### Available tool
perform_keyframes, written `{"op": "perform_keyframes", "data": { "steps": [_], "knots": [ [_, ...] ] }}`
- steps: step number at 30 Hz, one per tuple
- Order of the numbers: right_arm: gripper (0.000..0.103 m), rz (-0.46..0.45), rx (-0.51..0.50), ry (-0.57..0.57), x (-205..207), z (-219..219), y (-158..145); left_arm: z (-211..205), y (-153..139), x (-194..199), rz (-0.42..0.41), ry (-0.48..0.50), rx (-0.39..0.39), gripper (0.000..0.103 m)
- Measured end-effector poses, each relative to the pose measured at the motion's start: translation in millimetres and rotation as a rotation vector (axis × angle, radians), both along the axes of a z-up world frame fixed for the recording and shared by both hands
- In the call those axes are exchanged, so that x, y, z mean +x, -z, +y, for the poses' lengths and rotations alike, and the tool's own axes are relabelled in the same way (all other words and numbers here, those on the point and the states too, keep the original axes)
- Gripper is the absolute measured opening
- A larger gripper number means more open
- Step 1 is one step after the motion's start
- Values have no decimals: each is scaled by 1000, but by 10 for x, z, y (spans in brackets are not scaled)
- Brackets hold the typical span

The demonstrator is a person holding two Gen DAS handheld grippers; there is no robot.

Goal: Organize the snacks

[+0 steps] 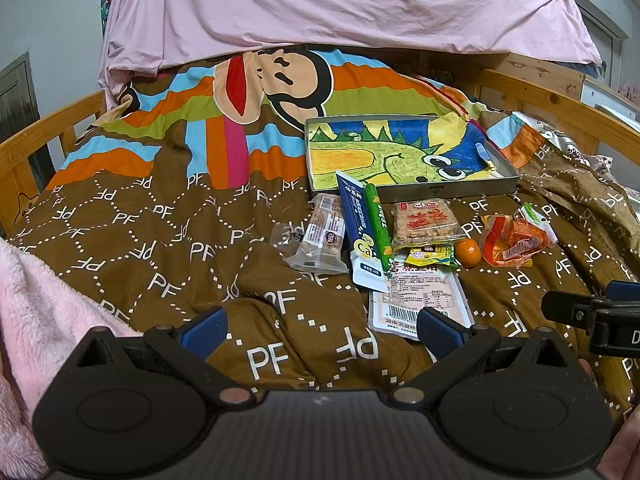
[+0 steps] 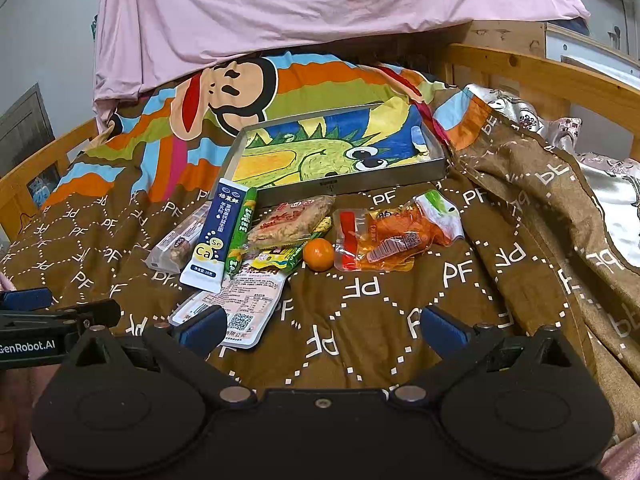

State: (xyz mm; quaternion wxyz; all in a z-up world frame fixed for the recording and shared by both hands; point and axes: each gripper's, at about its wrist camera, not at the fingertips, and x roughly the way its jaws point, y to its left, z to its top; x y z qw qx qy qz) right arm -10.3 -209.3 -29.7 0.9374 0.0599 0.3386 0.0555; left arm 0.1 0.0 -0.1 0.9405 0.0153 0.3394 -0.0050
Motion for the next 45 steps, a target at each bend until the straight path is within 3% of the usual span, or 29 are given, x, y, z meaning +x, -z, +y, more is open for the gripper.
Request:
{"op": "perform_keyframes", "data": {
  "steps": [35,45],
  "knots": [
    [102,11,-2,8,30,-20,-12,-21,9,-4,8,2,9,103],
    [102,12,-30,30,237,-75,18,48,-28,227,65,29,-50,103]
  ]
}}
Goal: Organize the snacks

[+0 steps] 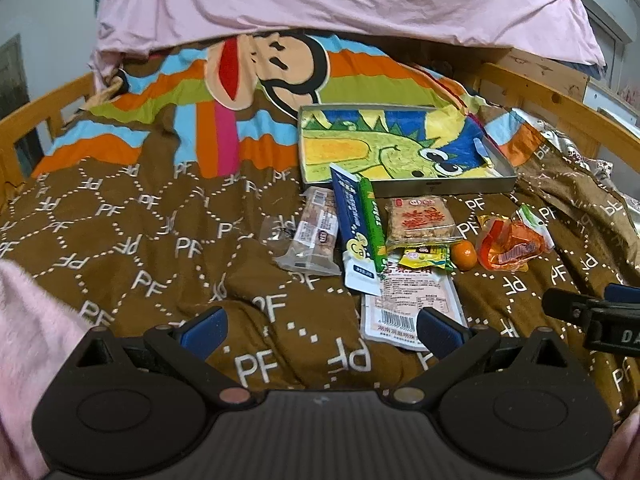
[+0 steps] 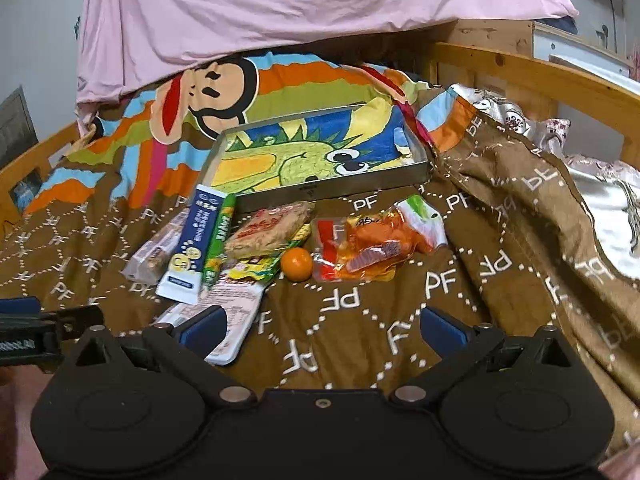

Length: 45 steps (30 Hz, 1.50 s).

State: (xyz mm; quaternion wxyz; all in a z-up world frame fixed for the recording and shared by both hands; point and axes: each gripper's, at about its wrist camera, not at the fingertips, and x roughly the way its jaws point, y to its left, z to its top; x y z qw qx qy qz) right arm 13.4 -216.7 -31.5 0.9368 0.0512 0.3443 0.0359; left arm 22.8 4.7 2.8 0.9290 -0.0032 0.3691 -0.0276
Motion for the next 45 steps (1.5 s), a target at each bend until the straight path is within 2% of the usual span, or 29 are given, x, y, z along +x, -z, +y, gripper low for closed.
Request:
{"op": "perform_keyframes", "data": {
  "steps": [2,7,11,18,24,25,27,29,31,33,35,37,41,45],
  "knots": [
    [102,2,-14,-29,80,-6,12,27,-16,112,33,24,-18,103],
    [102,-26,-93,-79,305,6,76,105,-29,349,76,15,-59,103],
    [102,-36,-81,-137,509,22,160,98,-33,581,116,64,-57,103],
    [102,-38,-39,-245,637,158,285,96,23,1126,212,203,20,103],
    [102,-87,-44,-341,582,337,274,170,136,1538,199,244,163,103],
    [102,-101,-50,-356,558,381,256,187,163,1583,210,243,164,103],
    [102,-155,-72,-378,491,473,191,244,198,1667,243,216,117,102],
    [102,-170,-119,-392,478,610,142,329,209,1728,260,125,60,102],
    [102,-120,-145,-379,545,740,116,390,210,1759,302,51,24,102],
    [102,-31,-127,-396,661,862,62,448,176,1767,348,40,-28,102],
    [102,38,-142,-429,781,998,-26,509,119,1742,346,26,-54,102],
    [102,96,-170,-454,888,1115,-128,545,57,1756,363,40,-65,102],
    [102,215,-217,-522,1158,1354,-344,667,-65,1811,371,53,-146,102],
    [102,268,-252,-585,1351,1565,-445,798,-62,1927,362,99,-190,102]
  ]
}}
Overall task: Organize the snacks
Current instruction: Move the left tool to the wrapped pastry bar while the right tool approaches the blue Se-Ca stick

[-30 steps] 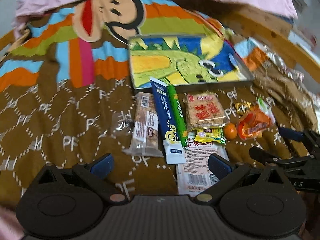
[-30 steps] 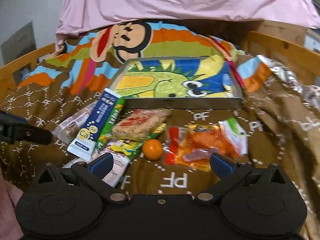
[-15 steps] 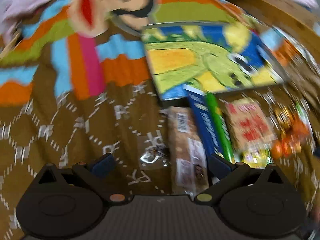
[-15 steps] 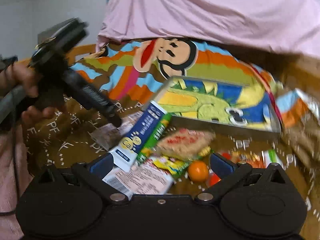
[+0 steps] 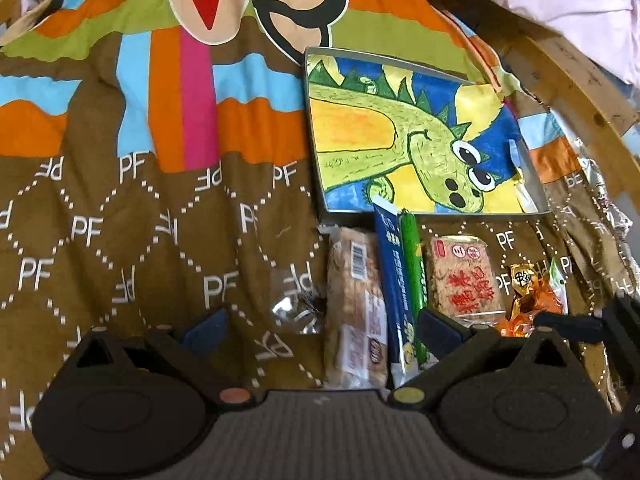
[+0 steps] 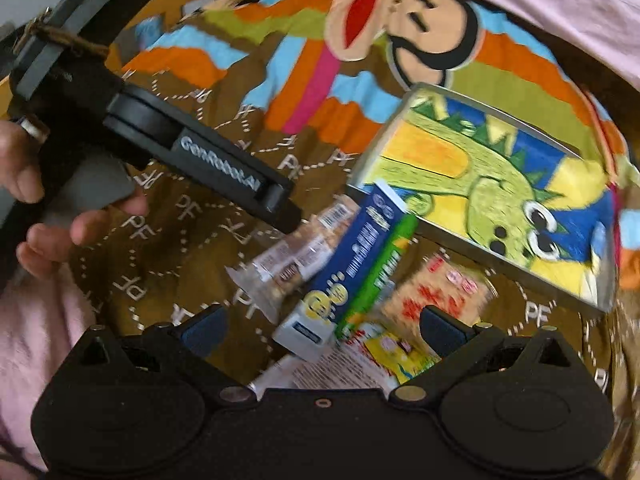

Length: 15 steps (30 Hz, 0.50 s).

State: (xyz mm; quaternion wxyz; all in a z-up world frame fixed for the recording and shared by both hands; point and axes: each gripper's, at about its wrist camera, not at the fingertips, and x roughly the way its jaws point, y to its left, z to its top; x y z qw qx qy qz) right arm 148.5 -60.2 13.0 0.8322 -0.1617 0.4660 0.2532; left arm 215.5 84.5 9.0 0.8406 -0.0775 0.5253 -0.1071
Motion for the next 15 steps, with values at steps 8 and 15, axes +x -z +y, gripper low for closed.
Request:
{"op": "perform_keyframes", "data": {
  "steps": [8,15],
  "knots": [
    [93,135,175,65,365,-86,265,265,264,204,39,-20,-46,102],
    [86,257,246,83,614,-106,480,36,278,223,58,25,-44,102]
  ]
}}
